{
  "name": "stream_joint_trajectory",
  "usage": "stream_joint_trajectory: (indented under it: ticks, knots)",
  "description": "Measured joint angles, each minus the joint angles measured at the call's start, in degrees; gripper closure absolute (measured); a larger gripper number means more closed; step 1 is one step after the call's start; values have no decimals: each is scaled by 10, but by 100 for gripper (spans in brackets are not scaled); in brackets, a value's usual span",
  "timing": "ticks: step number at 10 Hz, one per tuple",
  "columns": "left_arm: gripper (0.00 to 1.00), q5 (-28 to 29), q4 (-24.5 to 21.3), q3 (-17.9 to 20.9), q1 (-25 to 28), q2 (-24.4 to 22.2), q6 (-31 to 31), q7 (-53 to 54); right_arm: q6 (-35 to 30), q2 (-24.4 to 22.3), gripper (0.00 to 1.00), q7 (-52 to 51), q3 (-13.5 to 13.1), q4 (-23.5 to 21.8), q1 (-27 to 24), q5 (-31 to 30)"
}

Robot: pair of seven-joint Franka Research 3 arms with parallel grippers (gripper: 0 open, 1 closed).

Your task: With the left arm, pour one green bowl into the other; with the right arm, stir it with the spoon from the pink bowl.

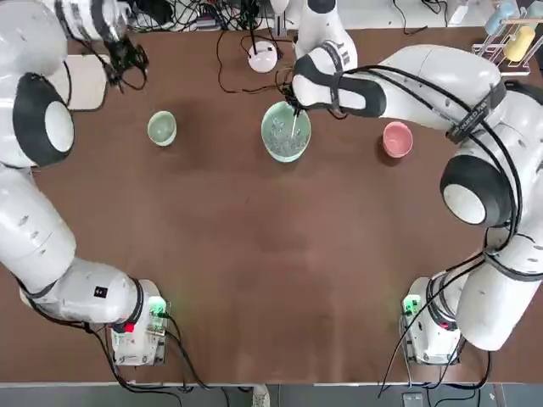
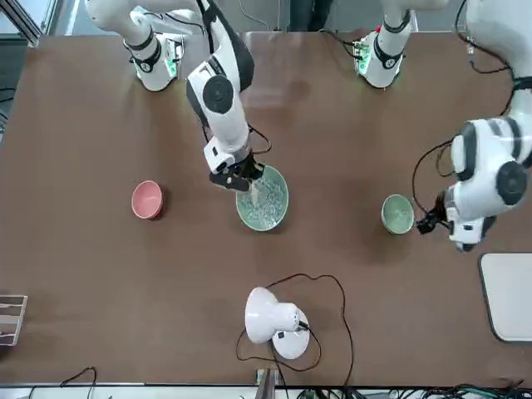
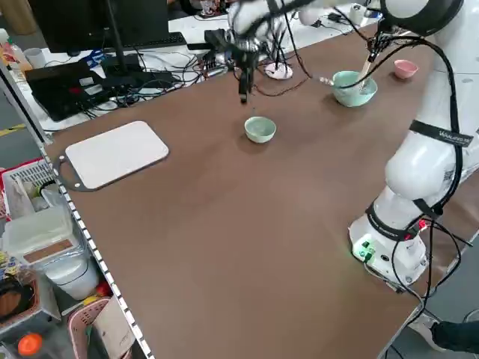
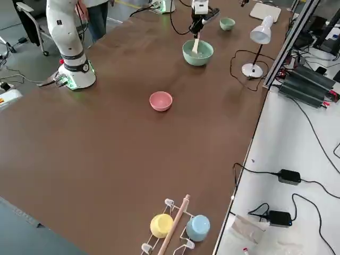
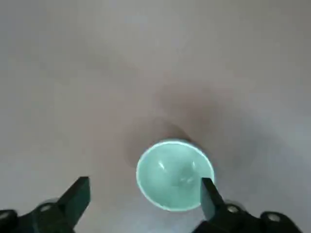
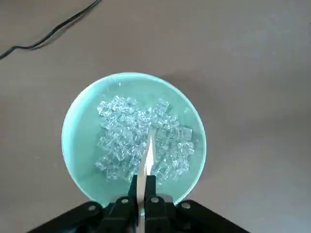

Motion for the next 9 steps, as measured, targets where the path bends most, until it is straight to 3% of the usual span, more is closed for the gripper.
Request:
stream_joint_trajectory:
  ticks: [2, 4, 7, 9]
  knots:
    - [0, 0, 89, 0, 33, -9, -59, 52, 18, 4, 95, 19, 0, 0, 9, -1]
    - [0, 0, 133, -1, 31, -15, -91, 53, 31, 10, 95, 39, 0, 6, 10, -1]
    - [0, -8, 149, -3, 31, -59, -122, 58, 47, 28, 95, 64, -1, 26, 10, -1]
    - [0, -8, 149, -16, 30, -93, -145, 120, 49, 36, 95, 72, -4, 29, 7, -1]
